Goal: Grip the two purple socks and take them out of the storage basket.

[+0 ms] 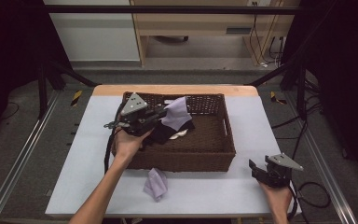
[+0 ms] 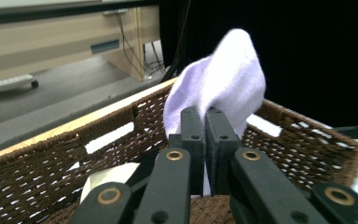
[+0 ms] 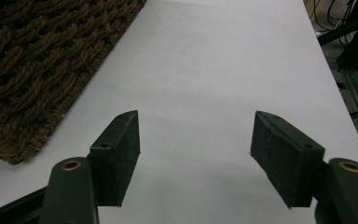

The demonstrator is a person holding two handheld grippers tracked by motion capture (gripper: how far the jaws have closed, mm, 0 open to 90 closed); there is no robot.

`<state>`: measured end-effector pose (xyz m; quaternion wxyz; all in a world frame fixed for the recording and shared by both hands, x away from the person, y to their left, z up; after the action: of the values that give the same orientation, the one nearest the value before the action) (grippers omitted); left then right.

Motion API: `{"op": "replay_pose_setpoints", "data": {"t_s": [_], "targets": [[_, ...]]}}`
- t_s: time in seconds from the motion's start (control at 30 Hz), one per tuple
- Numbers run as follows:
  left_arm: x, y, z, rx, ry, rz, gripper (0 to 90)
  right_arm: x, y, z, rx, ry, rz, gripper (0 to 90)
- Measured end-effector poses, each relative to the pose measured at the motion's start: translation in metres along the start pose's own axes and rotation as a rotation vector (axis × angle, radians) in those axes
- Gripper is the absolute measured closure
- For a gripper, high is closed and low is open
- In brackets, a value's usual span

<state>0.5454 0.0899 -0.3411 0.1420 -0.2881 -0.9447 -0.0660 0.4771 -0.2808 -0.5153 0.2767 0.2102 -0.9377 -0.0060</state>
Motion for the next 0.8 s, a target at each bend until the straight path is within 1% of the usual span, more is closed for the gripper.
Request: {"op": "replay_pose_setpoints", "data": {"t_s": [0.13, 0.23, 0.33, 0.57, 0.73, 0.8], "targets": [[0.02, -0.001, -0.005, 0.009, -0.036, 0.02, 86.3, 0.0, 0.0, 0.001, 0.003, 0.004, 0.003, 33.0], [0.032, -0.001, -0.007, 0.013, -0.054, 0.03, 86.3, 0.0, 0.0, 0.001, 0.003, 0.006, 0.004, 32.9], [0.044, -0.001, -0.009, 0.025, -0.069, 0.044, 86.4, 0.0, 0.0, 0.001, 0.003, 0.007, 0.005, 32.9], [0.073, -0.003, -0.012, 0.023, -0.114, 0.069, 86.4, 0.0, 0.0, 0.001, 0.004, 0.007, 0.006, 32.9], [0.093, -0.009, -0.011, 0.013, -0.139, 0.095, 86.4, 0.001, 0.0, 0.001, 0.005, 0.006, 0.008, 32.9], [0.098, -0.012, -0.01, 0.012, -0.145, 0.106, 86.4, 0.001, 0.0, 0.001, 0.003, 0.005, 0.008, 32.9]]}}
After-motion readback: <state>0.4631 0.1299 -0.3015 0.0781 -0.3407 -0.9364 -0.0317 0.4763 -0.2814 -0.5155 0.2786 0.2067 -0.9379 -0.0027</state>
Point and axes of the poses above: each handheld gripper's, and its own axes: x roughly backward along the jaws, z roughly out of its underside, y roughly to its left, the point moved 7 cm from there along -x, roughly forward along the jaws, and after that the axes turned 13 degrees about -z, right-handed, at the moved point
